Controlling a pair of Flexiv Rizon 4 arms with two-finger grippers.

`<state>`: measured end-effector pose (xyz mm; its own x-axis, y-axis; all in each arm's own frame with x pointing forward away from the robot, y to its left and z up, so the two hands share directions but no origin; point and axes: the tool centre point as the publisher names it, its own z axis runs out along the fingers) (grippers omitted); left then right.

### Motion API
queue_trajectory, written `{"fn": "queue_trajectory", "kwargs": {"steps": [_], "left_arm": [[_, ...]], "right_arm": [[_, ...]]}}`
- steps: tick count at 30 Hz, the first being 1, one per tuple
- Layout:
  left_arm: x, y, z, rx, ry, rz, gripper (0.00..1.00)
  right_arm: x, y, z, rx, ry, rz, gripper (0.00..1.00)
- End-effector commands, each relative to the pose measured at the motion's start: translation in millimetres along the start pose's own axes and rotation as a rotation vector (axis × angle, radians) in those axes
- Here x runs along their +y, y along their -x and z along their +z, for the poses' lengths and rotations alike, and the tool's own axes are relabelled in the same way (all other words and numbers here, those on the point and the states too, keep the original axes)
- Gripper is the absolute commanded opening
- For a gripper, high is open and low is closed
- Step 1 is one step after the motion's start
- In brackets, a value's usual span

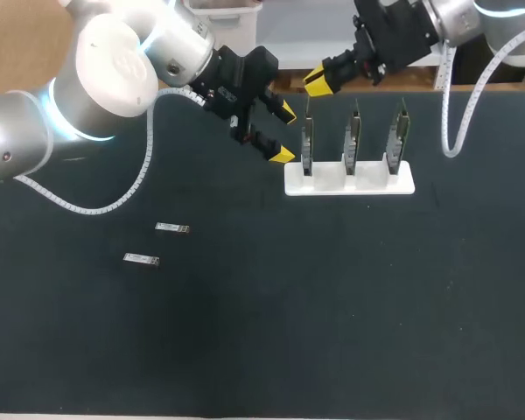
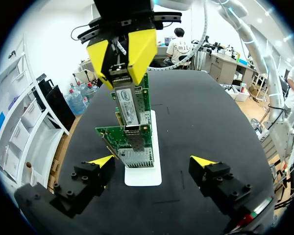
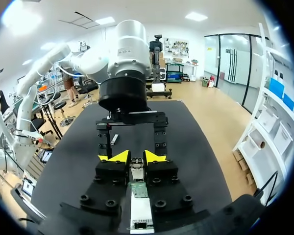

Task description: Pick up the optical module with the left hand, and insert it into the network port with the right hand.

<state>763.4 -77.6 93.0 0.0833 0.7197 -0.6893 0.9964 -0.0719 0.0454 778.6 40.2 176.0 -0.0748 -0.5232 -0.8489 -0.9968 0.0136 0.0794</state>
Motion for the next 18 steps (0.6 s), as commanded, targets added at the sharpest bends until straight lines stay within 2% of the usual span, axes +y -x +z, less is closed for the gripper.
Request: {"fn": "queue_trajectory", "kwargs": {"steps": [1,11,18], "left_arm": [[-1.4,0.3,-0.3,0.002,0.003,-0.001,1.00],[-1.4,0.3,-0.3,0.002,0.003,-0.001,1.00],[-1.4,0.3,-0.3,0.002,0.003,-0.001,1.00]], "right_arm": [[-3.9,-0.5,1.7,0.006,0.011,0.003,0.00],[-4.3,-1.5,3.1,0.023,0.018,0.006,0.00],[-5.0,4.7,-1.8,0.023,0.011,0.000,0.00]]}}
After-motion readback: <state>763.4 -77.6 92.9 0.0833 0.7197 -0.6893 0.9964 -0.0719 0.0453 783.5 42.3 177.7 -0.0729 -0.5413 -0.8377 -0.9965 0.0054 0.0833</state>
